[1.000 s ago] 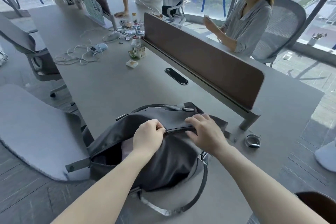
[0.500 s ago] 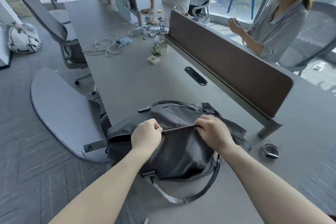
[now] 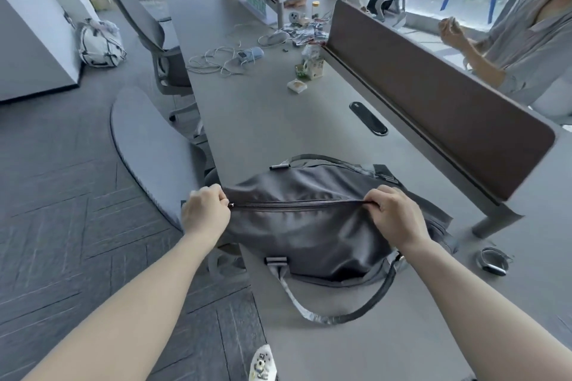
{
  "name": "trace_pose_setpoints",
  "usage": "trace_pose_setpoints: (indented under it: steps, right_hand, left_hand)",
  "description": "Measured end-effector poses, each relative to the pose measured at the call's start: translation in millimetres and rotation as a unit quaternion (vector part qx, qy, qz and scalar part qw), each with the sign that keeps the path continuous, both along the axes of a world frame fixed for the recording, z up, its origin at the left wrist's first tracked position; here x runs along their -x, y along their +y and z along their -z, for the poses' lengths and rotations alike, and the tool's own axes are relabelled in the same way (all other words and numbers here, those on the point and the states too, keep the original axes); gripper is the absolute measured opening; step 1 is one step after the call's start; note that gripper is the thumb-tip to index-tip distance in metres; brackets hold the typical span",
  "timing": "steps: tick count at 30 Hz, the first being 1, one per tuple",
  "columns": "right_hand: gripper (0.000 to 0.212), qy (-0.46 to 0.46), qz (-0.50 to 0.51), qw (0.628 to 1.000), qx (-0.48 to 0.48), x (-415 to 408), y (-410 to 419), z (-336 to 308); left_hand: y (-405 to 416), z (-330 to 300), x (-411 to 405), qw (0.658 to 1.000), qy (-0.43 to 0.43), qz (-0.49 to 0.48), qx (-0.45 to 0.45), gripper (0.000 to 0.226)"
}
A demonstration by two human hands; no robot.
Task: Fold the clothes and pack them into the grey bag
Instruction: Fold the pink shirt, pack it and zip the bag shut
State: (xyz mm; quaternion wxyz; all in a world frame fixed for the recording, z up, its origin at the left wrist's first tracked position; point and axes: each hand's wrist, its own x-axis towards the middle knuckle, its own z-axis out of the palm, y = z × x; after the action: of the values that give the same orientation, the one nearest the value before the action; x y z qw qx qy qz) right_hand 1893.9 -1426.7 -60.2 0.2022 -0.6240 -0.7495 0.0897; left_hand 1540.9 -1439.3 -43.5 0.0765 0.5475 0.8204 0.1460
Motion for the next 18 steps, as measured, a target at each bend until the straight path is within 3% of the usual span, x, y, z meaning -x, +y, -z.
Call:
trace_pose_setpoints:
  steps: [8, 11, 14, 18]
  right_hand:
    - [0.004, -0.026, 0.027, 0.999, 0.017, 4.9, -3.5, -3.9]
    - [0.006, -0.038, 0.045, 0.998, 0.023, 9.0, -8.7, -5.7]
    - [0.011, -0.035, 0.068, 0.997, 0.004, 16.7, -25.6, -8.4]
    - [0.009, -0.022, 0.124, 0.992, -0.013, 31.6, -66.0, -11.3]
  left_hand:
    - [6.7, -1.5, 19.2, 0.999, 0.006, -0.001, 0.043, 0.01]
    - [6.5, -8.6, 3.4, 0.999, -0.009, 0.032, 0.002, 0.011]
    - [2.3, -18.4, -24.0, 0.989, -0.034, 0.134, -0.056, 0.01]
    - [-8.7, -23.3, -71.2, 0.939, -0.064, 0.331, -0.069, 0.013]
